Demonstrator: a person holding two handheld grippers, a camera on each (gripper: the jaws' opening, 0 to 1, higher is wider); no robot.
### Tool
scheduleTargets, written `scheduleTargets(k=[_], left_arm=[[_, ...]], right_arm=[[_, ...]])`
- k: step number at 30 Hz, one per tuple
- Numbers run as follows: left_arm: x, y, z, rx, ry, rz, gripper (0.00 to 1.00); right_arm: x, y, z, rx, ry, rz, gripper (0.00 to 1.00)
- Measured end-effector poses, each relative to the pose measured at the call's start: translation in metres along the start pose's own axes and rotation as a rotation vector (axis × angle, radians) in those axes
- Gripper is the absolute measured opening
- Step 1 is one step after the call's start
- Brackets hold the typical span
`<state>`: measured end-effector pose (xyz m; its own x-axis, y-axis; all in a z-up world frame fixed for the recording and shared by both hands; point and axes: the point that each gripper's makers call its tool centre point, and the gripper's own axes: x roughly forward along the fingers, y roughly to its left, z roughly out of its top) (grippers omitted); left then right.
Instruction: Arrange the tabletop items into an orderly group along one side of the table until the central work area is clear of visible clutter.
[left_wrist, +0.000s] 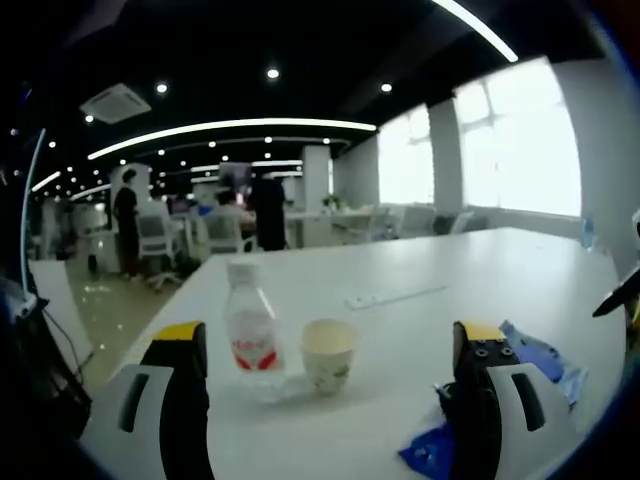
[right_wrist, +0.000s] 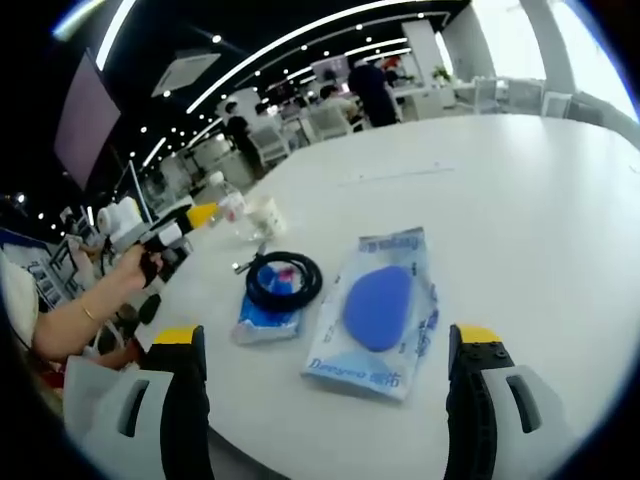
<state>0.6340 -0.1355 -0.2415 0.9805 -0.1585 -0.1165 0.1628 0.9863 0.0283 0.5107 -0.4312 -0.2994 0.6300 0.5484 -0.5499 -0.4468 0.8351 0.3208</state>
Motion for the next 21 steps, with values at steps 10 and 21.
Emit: scheduleTargets(k=[10, 21], left_arm=[[-0.005, -0.04, -0.001, 0.029, 0.02, -0.106, 0.99], [-0.001, -0.101, -0.003, 0.093, 0.05, -0.308, 0.99]], right_arm=[[-0.006, 0.007, -0.004, 0.012, 0.012, -0.006, 0.99], [-0.004, 0.011, -0.021, 0.036, 0.059, -0.025, 0.99]])
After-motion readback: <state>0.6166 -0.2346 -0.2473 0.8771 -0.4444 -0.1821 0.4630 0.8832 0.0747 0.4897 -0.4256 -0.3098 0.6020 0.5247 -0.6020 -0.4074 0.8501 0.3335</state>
